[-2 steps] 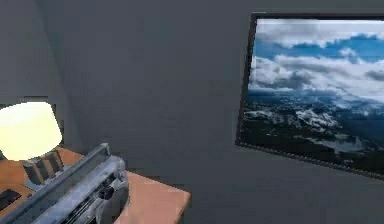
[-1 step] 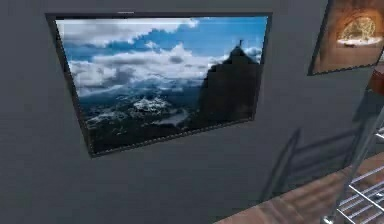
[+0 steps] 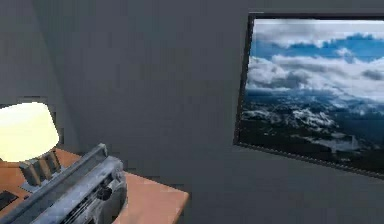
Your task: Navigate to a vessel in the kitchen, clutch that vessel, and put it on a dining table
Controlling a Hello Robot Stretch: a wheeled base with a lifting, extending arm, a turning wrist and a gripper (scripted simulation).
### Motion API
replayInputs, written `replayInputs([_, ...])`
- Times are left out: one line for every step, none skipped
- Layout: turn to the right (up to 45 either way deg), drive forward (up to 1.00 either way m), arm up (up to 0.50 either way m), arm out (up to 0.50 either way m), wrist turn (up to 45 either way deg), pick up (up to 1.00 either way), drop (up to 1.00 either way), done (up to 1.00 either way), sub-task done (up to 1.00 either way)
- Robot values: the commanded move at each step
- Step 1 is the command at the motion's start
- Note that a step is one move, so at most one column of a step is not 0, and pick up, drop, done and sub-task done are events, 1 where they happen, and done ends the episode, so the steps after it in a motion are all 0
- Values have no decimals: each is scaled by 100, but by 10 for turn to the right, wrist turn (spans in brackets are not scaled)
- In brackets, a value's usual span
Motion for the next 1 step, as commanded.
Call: replayInputs([-450, 0, 0, 0, 0, 0, 0, 0, 0])
